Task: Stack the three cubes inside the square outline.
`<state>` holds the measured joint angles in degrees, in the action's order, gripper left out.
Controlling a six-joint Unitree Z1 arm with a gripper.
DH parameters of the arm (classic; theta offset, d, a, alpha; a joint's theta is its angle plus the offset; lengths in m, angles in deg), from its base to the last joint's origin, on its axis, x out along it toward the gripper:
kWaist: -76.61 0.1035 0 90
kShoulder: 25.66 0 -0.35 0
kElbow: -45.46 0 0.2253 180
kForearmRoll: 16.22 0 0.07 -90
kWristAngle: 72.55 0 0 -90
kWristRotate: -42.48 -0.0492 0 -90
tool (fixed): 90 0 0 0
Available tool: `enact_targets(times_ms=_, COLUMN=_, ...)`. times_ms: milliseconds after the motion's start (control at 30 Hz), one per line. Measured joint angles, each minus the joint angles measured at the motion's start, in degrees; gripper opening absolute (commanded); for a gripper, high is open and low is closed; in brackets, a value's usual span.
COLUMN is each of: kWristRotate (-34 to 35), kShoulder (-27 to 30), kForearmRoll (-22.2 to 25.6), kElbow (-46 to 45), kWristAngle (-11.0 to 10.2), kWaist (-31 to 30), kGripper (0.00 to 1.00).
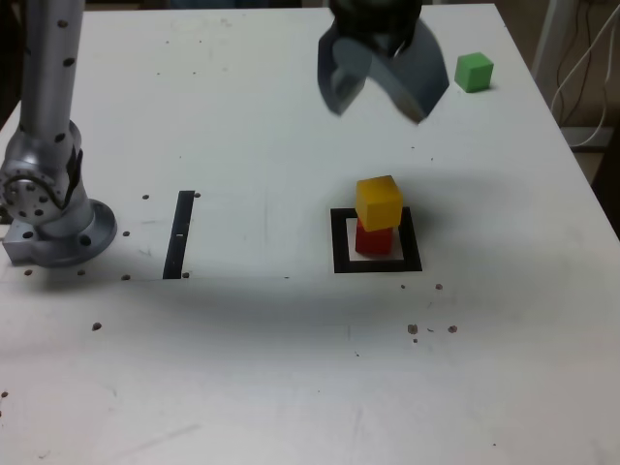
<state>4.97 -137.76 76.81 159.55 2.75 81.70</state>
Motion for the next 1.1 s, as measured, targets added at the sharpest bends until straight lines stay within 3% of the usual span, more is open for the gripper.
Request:
enact_targets(times_ms=433, kWristRotate=-12.4, kShoulder=-9.1, kForearmRoll=7.7, kElbow=19.8, kWristAngle=-2.6, kWaist=8.0, kGripper=0.99)
enact_targets(times_ms=800, kWristRotate=-20.8, kShoulder=-19.9, kForearmRoll=13.2, kElbow=38.7, kWristAngle=-2.7, kWaist=15.6, kGripper=0.99)
enact_targets(times_ms=1100, kWristRotate=-22.2, kShoulder=-25.1, kForearmRoll=14.2, kElbow=47.8, kWristAngle=-2.7, kWaist=18.0, kGripper=0.99)
